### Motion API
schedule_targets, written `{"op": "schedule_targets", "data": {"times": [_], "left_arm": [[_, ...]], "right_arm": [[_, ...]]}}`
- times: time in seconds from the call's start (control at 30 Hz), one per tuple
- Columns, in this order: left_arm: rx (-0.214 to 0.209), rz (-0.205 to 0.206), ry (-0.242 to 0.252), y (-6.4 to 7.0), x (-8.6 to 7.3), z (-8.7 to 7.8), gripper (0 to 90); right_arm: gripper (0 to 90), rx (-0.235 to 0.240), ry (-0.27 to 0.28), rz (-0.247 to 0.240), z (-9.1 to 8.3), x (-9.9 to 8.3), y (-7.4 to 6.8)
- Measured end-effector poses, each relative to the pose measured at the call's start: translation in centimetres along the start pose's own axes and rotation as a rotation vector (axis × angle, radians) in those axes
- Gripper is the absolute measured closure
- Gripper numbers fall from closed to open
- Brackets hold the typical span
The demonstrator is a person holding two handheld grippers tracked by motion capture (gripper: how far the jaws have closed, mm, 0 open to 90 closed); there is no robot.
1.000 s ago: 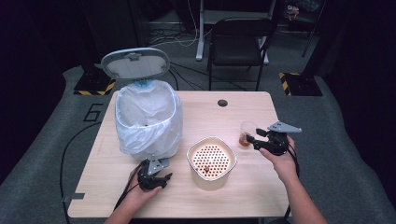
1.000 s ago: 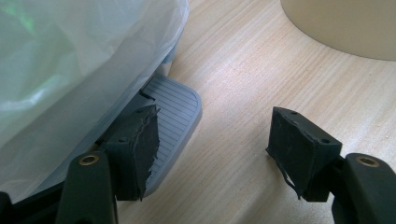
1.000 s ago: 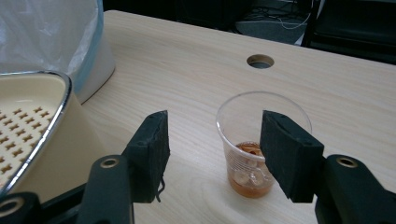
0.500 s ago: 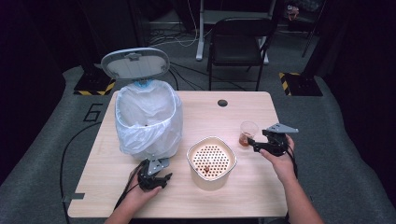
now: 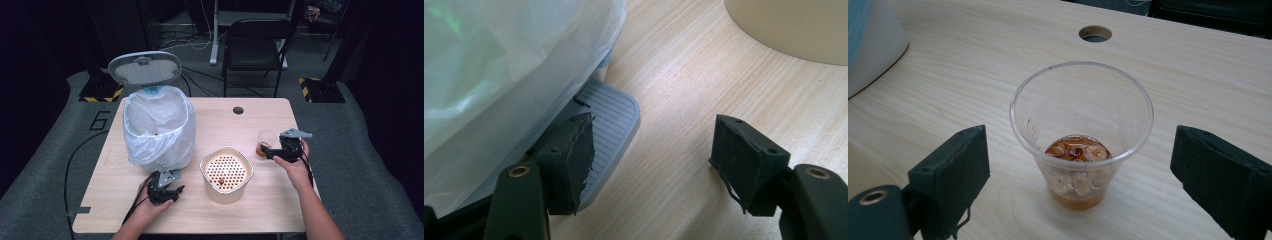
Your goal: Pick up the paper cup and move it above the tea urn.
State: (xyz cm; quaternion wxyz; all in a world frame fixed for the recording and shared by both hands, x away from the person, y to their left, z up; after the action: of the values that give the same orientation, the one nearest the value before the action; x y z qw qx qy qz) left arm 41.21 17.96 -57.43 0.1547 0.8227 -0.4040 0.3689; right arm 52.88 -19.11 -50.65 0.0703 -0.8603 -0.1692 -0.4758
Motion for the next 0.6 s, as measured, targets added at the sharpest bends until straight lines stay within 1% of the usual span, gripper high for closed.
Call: {"op": "schedule_targets", "data": {"times": [0.07, 0.2, 0.4, 0.43, 0.5, 0.6], "left_arm": [[0.0, 0.0, 0.0, 0.0, 0.0, 0.0, 33.4], [0.0, 0.0, 0.0, 0.0, 0.0, 0.0, 33.4], [0.004, 0.005, -0.002, -0.1, 0.0, 0.0, 33.5], [0.004, 0.004, -0.002, -0.1, 0.0, 0.0, 33.5], [0.004, 0.004, -0.002, -0.1, 0.0, 0.0, 33.5], [0.003, 0.004, -0.001, -0.1, 0.0, 0.0, 33.5]], "right_arm": [[8.4, 0.001, -0.003, 0.002, 0.2, 0.0, 0.0], [10.2, -0.001, -0.022, -0.005, 1.4, -0.5, -0.3], [14.3, -0.015, -0.019, -0.008, 2.4, -0.7, -0.3], [14.5, -0.012, -0.016, -0.015, 2.6, -0.7, -0.2], [14.9, -0.013, -0.023, -0.008, 2.8, -0.8, -0.2], [16.1, -0.011, -0.029, -0.011, 3.1, -1.0, -0.2]]}}
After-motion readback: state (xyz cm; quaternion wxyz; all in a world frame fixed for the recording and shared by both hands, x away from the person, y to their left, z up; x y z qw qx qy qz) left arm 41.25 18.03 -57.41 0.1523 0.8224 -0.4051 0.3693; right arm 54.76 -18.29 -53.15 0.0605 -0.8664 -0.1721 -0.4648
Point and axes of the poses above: each handheld gripper's, and its own axes: z roughly forward along the jaws, x roughly out of its top, y roughly to its right, the point moved 8 cm from there along z, roughly forward along the jaws, and after that the axes turned 9 degrees about -x, right-handed, at the moved point
